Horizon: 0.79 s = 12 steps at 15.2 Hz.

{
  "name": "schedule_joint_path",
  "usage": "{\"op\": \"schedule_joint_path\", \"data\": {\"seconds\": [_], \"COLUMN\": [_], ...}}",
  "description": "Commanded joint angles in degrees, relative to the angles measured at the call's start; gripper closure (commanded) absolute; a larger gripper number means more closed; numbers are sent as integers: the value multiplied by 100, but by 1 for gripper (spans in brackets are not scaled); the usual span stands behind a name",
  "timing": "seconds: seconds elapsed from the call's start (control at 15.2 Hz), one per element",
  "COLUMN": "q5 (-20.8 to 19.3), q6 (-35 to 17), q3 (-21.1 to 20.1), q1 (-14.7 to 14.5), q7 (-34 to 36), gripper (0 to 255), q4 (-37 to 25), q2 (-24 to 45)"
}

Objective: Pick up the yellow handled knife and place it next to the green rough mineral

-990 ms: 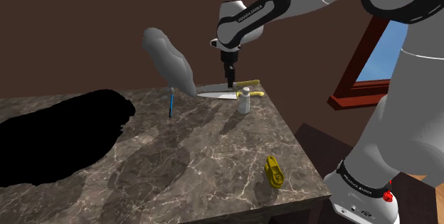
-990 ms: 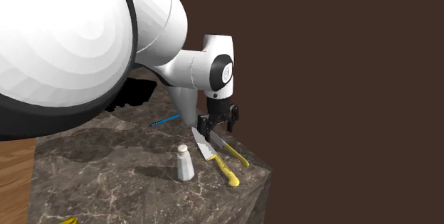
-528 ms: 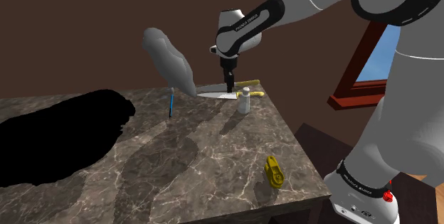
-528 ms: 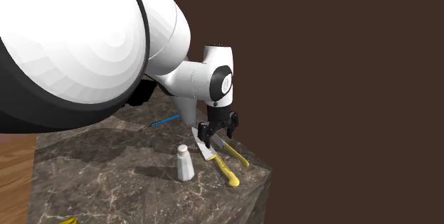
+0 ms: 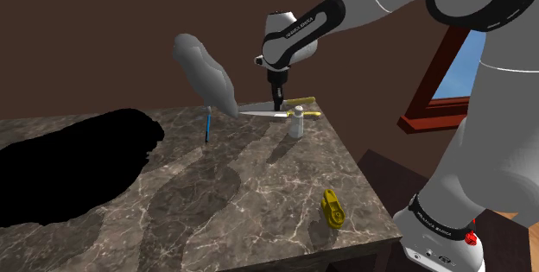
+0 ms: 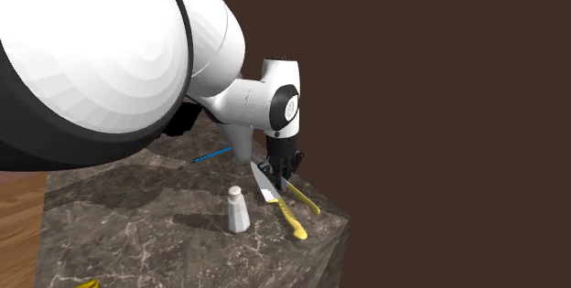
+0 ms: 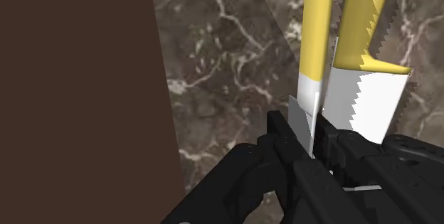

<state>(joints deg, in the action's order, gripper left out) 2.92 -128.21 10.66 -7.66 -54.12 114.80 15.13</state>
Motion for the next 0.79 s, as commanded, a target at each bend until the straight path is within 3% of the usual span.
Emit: {"op": "schedule_joint_path", "data": {"seconds": [0.0,0.4,0.73], "q5": [0,0,-53], "q6": [0,0,336], "q3": [0,0,17], "q1": [0,0,-13], "q7": [0,0,33], "gripper": [255,255,255], "q4": [0,0,-136], "q2": [0,0,-205]}}
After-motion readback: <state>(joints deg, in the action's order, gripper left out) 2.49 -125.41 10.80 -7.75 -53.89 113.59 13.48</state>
